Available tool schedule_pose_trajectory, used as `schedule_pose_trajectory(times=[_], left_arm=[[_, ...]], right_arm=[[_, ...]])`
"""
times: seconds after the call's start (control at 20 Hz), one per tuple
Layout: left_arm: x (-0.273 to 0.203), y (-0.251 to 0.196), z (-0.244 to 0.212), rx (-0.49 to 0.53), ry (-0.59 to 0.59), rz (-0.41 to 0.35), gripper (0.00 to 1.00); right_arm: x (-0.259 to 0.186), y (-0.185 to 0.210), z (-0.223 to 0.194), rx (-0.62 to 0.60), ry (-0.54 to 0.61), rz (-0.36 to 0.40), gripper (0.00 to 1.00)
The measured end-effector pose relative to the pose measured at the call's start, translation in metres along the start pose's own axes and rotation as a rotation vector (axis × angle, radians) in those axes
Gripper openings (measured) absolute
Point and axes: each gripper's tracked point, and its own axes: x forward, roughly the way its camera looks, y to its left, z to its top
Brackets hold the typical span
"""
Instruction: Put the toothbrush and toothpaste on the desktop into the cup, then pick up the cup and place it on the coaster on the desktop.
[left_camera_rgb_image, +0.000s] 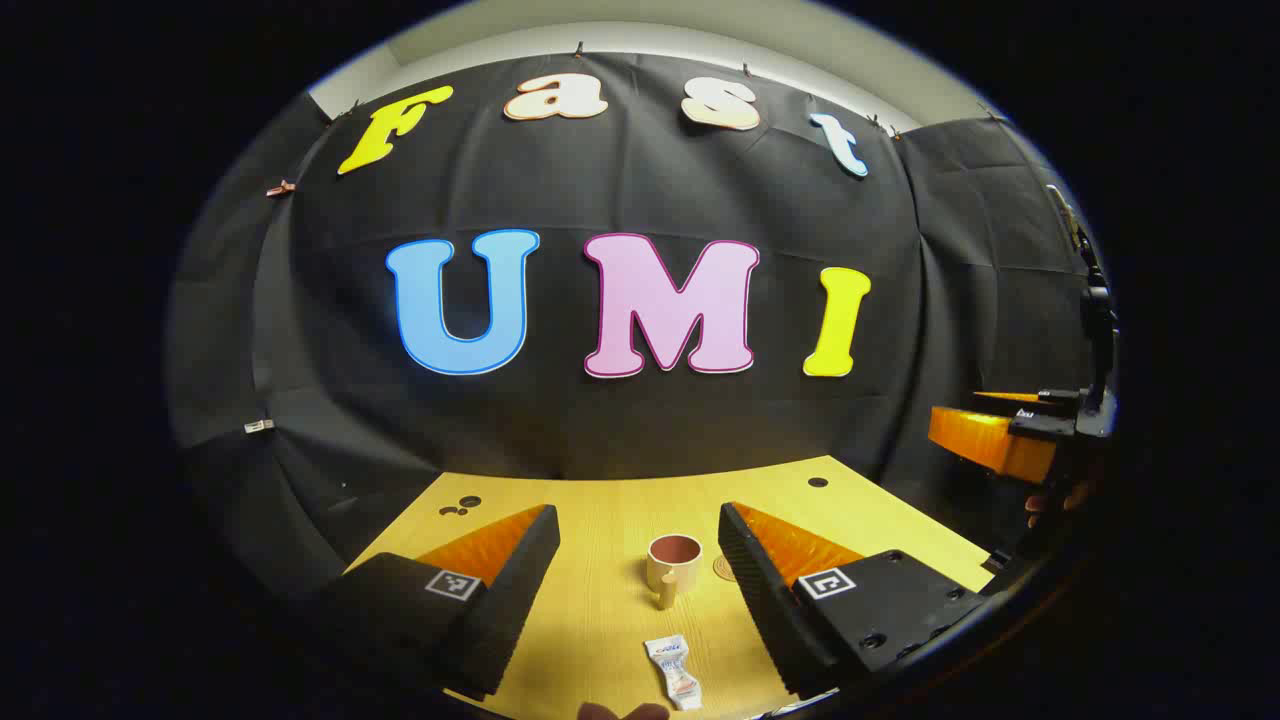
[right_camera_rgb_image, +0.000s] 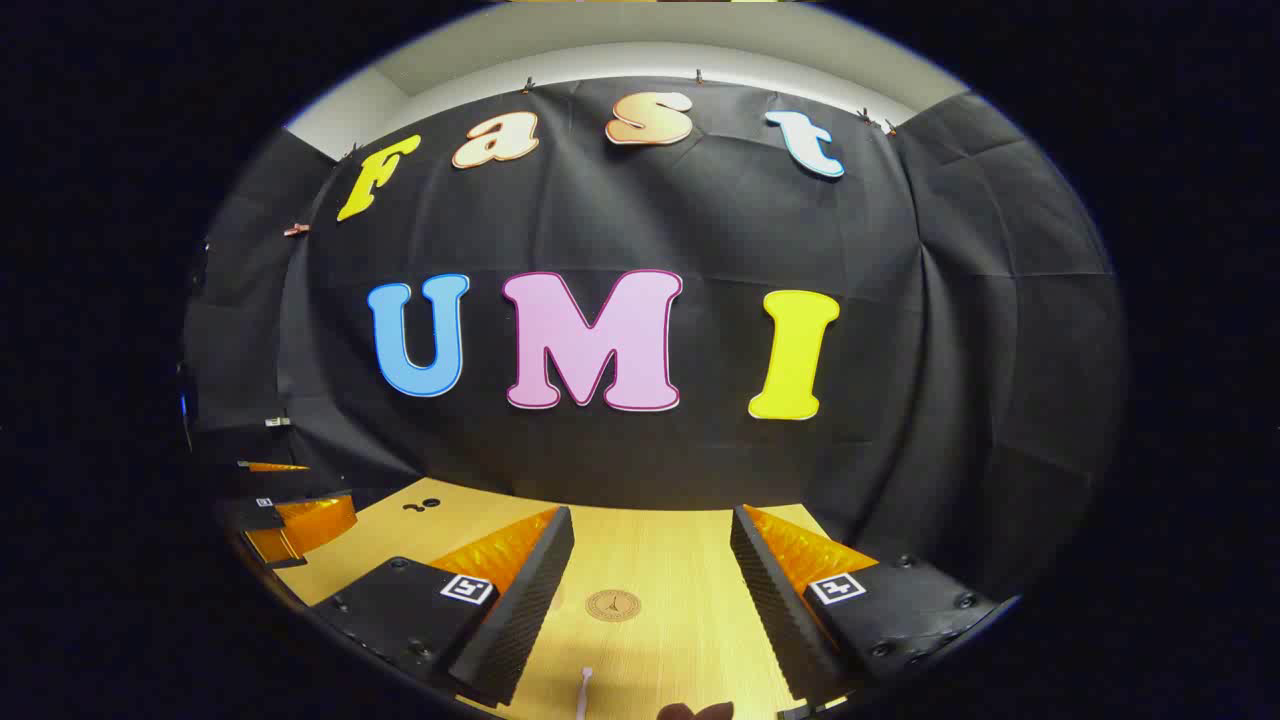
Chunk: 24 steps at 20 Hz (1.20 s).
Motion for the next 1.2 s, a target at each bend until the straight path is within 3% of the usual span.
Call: schedule_pose_trajectory(times=[0.75,0.95,1.2], left_arm=[[0.005,-0.017,-0.029,0.013,0.097,-0.044,0.99],[0.017,-0.032,-0.084,-0.027,0.273,-0.097,0.99],[0.031,-0.042,-0.182,-0.088,0.564,-0.100,0.98]], right_arm=[[-0.013,-0.009,-0.008,0.016,0.029,-0.018,0.97],[-0.019,-0.014,-0.014,0.020,0.051,-0.037,0.97],[-0.034,-0.033,-0.023,0.011,0.077,-0.085,0.98]])
